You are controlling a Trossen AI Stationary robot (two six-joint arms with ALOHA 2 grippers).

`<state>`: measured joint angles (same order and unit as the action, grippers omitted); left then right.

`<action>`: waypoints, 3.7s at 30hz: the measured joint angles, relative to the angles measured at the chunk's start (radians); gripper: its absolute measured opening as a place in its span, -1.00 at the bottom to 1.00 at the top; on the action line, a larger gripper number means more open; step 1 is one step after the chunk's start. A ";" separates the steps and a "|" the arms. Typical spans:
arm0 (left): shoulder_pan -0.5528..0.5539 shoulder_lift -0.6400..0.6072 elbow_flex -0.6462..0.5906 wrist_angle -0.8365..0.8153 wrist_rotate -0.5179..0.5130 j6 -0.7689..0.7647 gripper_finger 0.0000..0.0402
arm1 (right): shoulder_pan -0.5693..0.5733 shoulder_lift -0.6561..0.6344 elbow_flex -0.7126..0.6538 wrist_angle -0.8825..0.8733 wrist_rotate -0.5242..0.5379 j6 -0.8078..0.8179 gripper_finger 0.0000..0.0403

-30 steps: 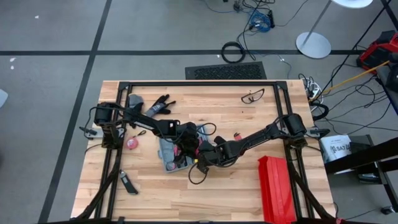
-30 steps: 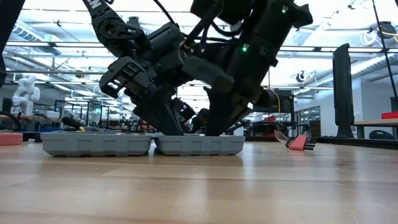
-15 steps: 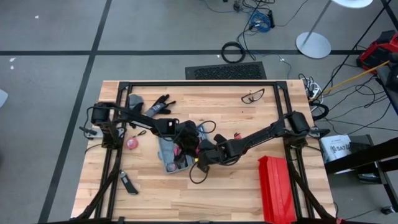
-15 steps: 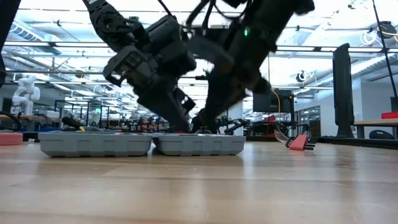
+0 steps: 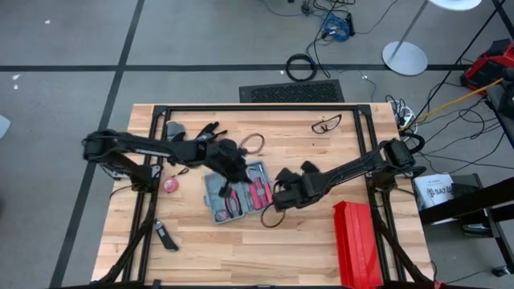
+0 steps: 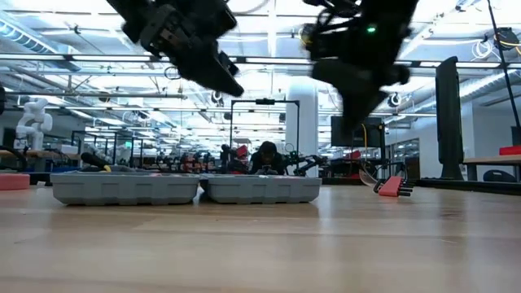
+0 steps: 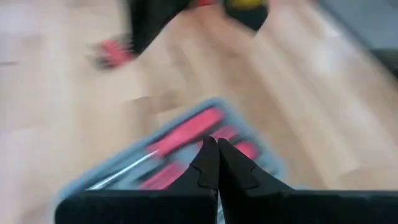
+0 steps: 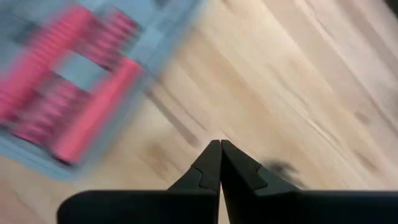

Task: Prefit tool cases
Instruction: Put the red terminal block into the gray prefit tools case

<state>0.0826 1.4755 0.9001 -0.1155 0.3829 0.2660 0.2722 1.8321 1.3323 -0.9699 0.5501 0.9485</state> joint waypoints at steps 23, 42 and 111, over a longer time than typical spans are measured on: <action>0.251 -0.396 -0.043 -0.360 -0.251 0.135 -1.00 | -0.096 -0.254 0.001 -0.317 -0.111 0.037 -1.00; 0.171 -0.015 -0.044 -0.246 0.008 -0.025 -1.00 | -0.125 0.064 -0.045 0.382 -0.559 -0.253 -1.00; 0.004 0.262 -0.041 -0.038 0.090 -0.104 -1.00 | -0.092 0.184 0.085 0.355 -0.454 -0.250 -1.00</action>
<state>0.0864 1.7370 0.8589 -0.1535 0.4728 0.1619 0.1804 2.0159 1.4177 -0.6146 0.0963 0.6988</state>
